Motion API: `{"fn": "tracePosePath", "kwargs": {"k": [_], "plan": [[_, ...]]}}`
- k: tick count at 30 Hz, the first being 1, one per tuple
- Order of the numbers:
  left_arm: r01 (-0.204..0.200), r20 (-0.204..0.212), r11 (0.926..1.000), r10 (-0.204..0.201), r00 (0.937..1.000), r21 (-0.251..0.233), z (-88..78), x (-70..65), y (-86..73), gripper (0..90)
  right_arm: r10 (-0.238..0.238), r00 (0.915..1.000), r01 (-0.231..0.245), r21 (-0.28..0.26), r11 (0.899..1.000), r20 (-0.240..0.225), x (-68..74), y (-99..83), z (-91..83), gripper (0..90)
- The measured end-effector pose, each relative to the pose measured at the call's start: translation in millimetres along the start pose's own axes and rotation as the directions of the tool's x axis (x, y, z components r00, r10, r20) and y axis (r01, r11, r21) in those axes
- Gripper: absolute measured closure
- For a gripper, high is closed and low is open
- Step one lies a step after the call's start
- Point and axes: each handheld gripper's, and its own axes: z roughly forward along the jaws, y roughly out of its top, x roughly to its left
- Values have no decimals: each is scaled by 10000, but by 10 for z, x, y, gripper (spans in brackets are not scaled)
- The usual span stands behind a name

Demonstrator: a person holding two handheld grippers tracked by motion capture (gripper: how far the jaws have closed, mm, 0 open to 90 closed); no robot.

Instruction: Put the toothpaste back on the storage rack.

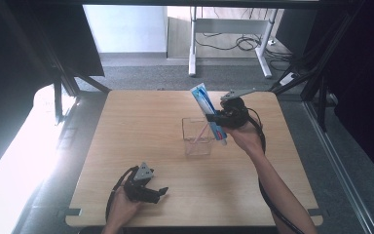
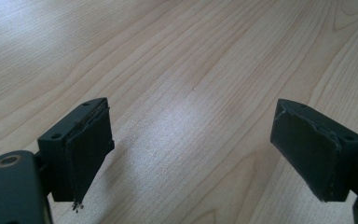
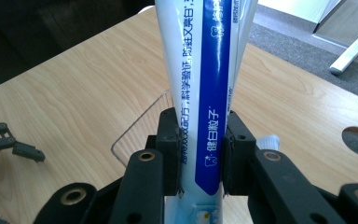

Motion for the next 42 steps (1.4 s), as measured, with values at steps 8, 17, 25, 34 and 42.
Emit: {"fn": "tracePosePath", "kwargs": {"k": [8, 17, 25, 34, 42], "plan": [[-31, 42, 10000, 31, 10000, 32, 3, -8, 1, 129, -96, 9999, 97, -211, 9997, 74, -12, 94, 71, 733], [-56, 52, 10000, 56, 10000, 33, 0, -6, 0, 129, -147, 9999, 150, -435, 9989, 74, 6, 202, 195, 733], [-81, 83, 10000, 81, 9999, 40, -1, -9, 0, 130, -286, 9996, 288, -445, 9986, 31, 40, 216, 383, 732], [-44, 102, 10000, 44, 9999, -4, -9, -6, -7, 129, -397, 9992, 394, -395, 9984, -73, 76, 170, 590, 731], [-10, 123, 10000, 10, 9999, 4, -8, -3, -12, 130, -430, 9990, 426, -283, 9987, -155, 56, 39, 715, 730]]}}
